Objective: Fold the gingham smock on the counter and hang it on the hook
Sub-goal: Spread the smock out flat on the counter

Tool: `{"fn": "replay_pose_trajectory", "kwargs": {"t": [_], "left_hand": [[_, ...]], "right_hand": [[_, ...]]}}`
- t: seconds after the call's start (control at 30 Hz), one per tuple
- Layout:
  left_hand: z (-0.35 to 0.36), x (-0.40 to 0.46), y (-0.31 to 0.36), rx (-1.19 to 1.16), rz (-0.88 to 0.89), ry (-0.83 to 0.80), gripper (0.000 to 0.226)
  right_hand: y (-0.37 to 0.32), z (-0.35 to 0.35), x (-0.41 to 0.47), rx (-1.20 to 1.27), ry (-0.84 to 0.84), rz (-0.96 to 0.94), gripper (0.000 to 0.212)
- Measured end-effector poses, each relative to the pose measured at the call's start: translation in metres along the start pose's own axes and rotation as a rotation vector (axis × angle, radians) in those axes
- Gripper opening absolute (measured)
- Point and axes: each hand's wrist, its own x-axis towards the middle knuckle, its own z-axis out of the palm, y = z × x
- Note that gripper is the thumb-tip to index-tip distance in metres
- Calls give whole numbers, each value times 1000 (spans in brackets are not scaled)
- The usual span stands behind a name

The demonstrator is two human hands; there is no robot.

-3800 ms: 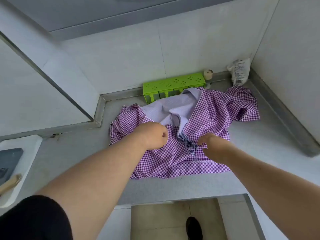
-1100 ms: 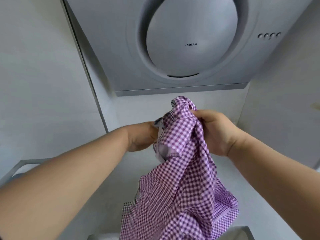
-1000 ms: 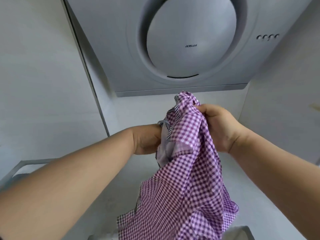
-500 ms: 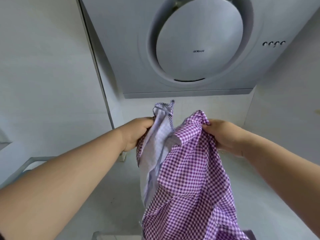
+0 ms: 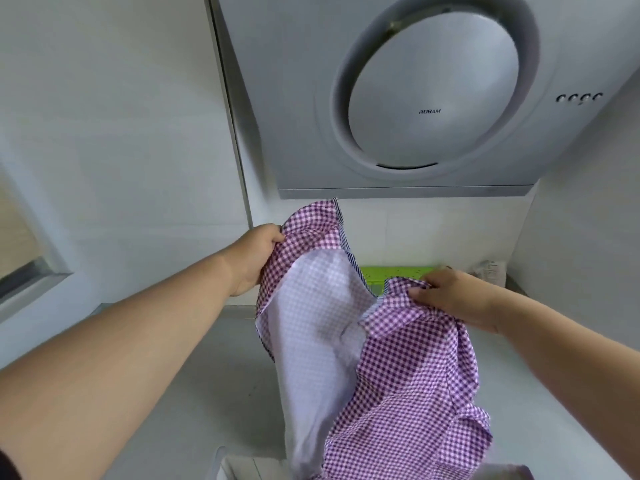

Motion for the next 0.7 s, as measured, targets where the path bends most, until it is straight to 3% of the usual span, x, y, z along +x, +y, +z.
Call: {"fn": "replay_pose_trajectory", "kwargs": {"t": [0.1, 0.2, 0.3, 0.37, 0.47, 0.57, 0.7], "left_hand": [[-7, -17, 4, 255, 30, -44, 27], [-13, -31, 4, 589, 82, -112, 27], [-3, -49, 3, 644, 78, -215, 65], [17, -60, 3, 610, 123, -313, 71], [43, -71, 0, 701, 252, -394, 49], [57, -78, -4, 811, 351, -343, 14], [60, -87, -2, 804, 397, -260, 6]], "right_hand": [[-9, 10, -10, -88, 44, -4, 30], [-23, 18, -26, 22, 97, -35, 24], [-43, 32, -44, 54, 109, -120, 21], [-60, 45, -54, -25, 116, -187, 20], [-83, 68, -69, -6, 147, -302, 24], [-91, 78, -80, 75, 181, -365, 21], [-78, 79, -86, 157, 252, -357, 21]]}}
